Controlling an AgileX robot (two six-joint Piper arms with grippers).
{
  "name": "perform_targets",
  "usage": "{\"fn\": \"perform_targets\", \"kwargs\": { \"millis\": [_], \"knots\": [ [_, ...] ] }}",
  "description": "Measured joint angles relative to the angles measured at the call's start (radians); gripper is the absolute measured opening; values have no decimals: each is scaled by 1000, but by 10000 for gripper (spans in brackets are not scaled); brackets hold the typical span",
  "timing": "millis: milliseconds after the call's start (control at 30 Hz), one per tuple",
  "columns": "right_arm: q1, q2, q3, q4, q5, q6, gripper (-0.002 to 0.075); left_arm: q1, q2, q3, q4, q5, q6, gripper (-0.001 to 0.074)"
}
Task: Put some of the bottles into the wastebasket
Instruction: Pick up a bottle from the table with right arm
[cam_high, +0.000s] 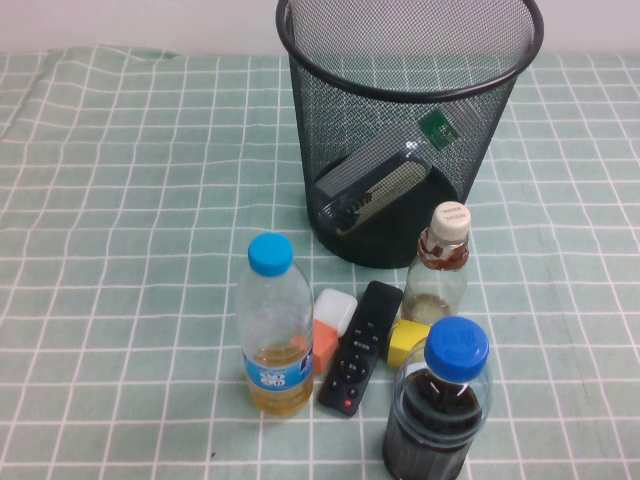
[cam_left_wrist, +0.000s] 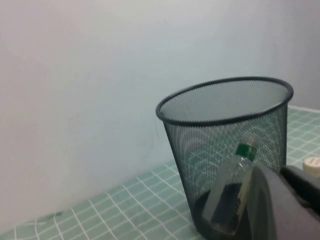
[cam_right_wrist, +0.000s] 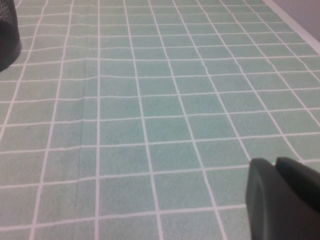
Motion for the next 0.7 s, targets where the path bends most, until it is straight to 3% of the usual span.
{"fn": "perform_targets", "kwargs": {
  "millis": [267,700],
  "knots": [
    [0,0,0,0,0,0,-7,0,-78,129,84,90,-18,-1],
    [0,0,0,0,0,0,-7,0,-82,153,81,114,-22,-2]
  ]
}}
